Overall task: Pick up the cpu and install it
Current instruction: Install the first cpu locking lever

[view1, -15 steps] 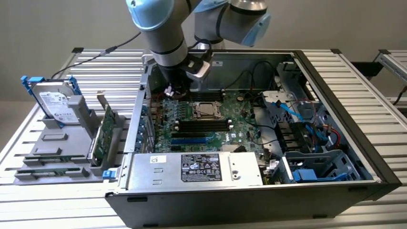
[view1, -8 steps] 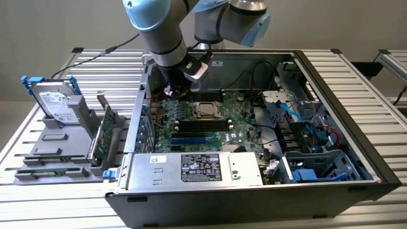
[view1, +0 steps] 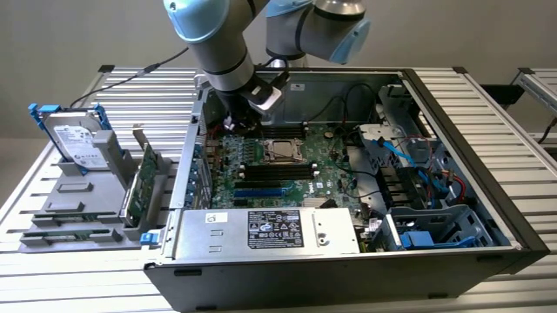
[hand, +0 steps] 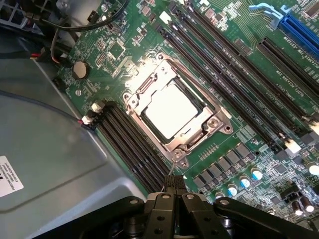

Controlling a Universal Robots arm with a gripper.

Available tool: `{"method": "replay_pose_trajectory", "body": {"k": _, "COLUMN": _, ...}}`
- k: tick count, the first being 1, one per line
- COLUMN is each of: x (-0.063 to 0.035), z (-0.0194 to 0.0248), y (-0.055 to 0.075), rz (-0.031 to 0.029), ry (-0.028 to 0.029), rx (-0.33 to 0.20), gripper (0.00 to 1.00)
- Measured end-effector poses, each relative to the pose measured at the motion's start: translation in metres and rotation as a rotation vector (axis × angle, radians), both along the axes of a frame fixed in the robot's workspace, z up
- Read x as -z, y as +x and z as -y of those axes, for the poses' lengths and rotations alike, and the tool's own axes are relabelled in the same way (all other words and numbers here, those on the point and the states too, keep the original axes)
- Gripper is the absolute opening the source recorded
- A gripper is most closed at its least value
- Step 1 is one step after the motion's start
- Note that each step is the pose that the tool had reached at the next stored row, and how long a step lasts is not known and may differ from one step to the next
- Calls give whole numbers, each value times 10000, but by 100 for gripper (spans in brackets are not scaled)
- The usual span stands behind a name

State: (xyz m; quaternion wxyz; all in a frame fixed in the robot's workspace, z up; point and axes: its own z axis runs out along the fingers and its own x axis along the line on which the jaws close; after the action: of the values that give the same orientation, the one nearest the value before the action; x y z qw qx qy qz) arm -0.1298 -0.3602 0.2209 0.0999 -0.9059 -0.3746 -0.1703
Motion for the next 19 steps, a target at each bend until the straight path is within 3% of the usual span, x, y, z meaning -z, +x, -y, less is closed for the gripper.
{"method": "replay_pose_trajectory", "body": {"k": 6, "x": 0, "z": 2, "y": -9, "rz": -1, "ry": 262, "rx": 254, "gripper": 11}}
{"method": "replay_pose_trajectory", "body": {"k": 17, "x": 0, "z": 48, "y": -9, "rz": 0, "ry": 639, "rx": 607, "gripper": 11}}
{"method": "replay_pose_trajectory", "body": {"k": 19, "x": -1, "z": 51, "y": -9, "rz": -1, "ry": 687, "rx": 671, "gripper": 11}}
